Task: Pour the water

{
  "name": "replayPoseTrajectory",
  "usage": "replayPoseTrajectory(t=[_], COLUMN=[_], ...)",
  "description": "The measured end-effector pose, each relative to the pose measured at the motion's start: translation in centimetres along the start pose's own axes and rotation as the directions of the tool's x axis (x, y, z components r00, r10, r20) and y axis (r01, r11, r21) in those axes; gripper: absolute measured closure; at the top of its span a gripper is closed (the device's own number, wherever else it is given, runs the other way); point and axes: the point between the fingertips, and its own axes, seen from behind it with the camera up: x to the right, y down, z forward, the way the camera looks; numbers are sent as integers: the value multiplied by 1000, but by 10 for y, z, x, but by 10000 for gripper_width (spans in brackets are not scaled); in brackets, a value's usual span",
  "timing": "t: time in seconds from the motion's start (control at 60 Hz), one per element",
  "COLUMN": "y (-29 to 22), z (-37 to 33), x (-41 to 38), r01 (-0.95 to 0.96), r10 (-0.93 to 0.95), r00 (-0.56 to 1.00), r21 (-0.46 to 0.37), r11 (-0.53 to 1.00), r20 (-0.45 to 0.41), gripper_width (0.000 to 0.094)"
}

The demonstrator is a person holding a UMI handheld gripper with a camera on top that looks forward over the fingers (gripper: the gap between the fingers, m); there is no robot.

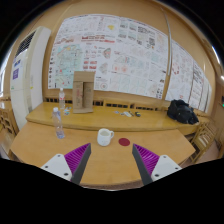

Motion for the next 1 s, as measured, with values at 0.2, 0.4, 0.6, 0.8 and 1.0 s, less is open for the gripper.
replayPoseTrajectory(t=[0.2, 0.4, 0.6, 0.8, 1.0], y=[28, 83, 103, 64, 10], z=[17, 48, 107, 201, 301], x=[-21, -95, -217, -322, -373], r01=[6, 12, 7, -14, -40], r10=[-7, -11, 9, 26, 29], r00=[1000, 1000, 993, 980, 980], r21=[-49, -122, -139, -63, 52], r11=[999, 992, 990, 998, 998], r20=[-16, 12, 113, 198, 196], gripper_width=[83, 85, 85, 82, 86])
